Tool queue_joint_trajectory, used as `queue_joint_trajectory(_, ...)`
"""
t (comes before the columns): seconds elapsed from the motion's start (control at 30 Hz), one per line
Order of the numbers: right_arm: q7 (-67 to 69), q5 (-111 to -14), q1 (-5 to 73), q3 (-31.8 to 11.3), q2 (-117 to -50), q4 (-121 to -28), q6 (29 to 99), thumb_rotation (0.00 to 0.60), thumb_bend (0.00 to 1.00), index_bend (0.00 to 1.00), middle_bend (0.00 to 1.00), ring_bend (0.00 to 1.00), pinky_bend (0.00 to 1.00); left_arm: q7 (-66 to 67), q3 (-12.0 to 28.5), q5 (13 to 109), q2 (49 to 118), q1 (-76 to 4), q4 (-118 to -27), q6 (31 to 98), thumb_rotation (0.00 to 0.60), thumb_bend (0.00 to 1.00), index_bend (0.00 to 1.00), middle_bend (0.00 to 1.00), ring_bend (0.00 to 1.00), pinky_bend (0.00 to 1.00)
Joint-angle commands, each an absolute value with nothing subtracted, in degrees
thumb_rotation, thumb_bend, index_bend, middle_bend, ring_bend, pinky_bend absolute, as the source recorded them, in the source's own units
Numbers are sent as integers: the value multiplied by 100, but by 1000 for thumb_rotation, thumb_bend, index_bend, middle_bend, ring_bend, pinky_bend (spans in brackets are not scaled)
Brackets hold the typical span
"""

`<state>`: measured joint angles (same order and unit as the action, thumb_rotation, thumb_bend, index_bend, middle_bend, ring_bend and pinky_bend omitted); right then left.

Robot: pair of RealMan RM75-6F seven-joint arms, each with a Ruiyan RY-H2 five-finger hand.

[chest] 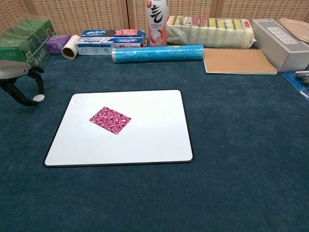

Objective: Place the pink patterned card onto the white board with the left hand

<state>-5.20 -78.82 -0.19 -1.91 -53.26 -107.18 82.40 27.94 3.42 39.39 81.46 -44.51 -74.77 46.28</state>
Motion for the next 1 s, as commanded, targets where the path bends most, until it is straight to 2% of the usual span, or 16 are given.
queue_joint_trajectory(0.03,-512,-7871,-17,-196,-5324,-10716,8237,600,11,106,0,0,0,2833,346,3909,8172,-4464,-7450,4652,600,269,363,0,0,0)
queue_joint_trajectory(0.43,-506,-7870,-10,-197,-5323,-10715,8228,600,11,106,0,0,0,2974,336,3799,8300,-4461,-7345,4741,600,274,461,0,0,0)
queue_joint_trajectory(0.7,-512,-7858,-2,-198,-5325,-10709,8214,600,11,106,0,0,0,2960,360,3791,8315,-4443,-7333,4723,600,278,465,0,0,0)
queue_joint_trajectory(1.0,-505,-7860,-8,-194,-5318,-10718,8221,600,11,106,0,0,0,2850,490,4064,7926,-4439,-8086,4907,600,278,466,0,0,0)
